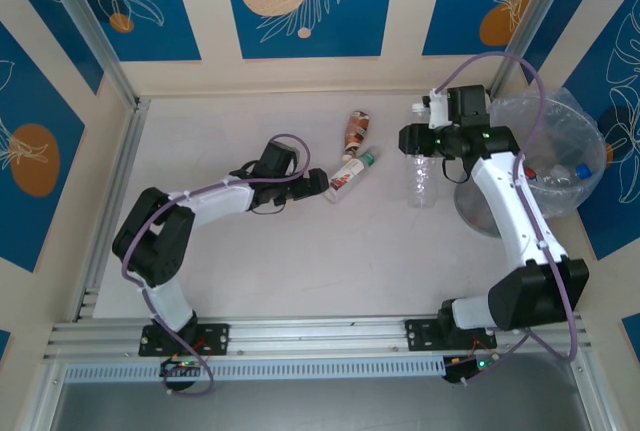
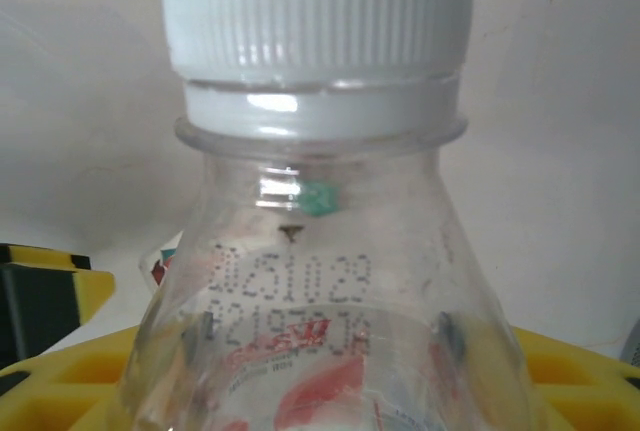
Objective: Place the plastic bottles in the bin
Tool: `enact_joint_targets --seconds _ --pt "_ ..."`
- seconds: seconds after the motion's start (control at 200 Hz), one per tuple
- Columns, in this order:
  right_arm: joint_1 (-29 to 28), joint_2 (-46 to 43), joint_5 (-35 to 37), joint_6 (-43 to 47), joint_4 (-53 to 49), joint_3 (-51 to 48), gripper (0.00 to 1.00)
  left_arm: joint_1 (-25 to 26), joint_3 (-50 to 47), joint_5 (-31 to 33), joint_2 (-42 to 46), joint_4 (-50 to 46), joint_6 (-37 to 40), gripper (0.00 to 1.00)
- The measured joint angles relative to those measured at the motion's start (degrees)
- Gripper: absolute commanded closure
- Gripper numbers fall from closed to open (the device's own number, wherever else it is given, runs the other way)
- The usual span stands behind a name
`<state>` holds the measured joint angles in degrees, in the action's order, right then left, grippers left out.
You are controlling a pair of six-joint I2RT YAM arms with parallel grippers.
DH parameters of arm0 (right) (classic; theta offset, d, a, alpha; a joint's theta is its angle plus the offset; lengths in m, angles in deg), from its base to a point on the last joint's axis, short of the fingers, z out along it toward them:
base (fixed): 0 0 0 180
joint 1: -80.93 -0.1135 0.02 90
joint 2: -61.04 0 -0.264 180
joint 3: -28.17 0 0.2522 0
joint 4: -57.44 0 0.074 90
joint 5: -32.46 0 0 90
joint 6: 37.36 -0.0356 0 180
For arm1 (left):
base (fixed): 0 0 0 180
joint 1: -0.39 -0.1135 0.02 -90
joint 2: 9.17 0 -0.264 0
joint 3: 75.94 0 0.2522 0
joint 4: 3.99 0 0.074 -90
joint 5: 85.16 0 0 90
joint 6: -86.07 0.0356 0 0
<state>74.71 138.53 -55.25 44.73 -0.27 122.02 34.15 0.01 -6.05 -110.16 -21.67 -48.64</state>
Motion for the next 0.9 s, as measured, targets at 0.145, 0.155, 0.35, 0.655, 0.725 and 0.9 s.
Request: enact_joint_targets --seconds 0.145,0.155,0.35,0.655,0.725,0.9 --pt "2.05 -3.74 -1.92 -0.28 0.44 0.0 0.41 0.92 1.46 -0.02 0.85 -1.38 0.94 0.0" --pt "2.25 -3.98 -1.99 -0.33 0.48 0.0 0.41 1.01 1.66 0.0 0.96 -1.46 1.14 0.0" --pt "7.61 -7.3 -3.69 -1.81 0.92 0.87 0.41 3.34 4.2 -1.31 2.97 0.42 3.06 0.01" --pt "16.37 -8.11 -5.16 -3.37 2.21 9.14 0.41 8.44 3.19 -6.56 6.6 11.5 9.73 0.01" --pt "17.73 -8.59 -5.14 -4.04 3.32 10.4 0.41 9.25 3.26 -7.13 7.23 12.09 11.69 0.0" --pt "20.96 -10.43 -2.49 -6.34 7.8 10.91 0.42 9.66 3.72 -7.5 7.41 12.0 13.94 0.01"
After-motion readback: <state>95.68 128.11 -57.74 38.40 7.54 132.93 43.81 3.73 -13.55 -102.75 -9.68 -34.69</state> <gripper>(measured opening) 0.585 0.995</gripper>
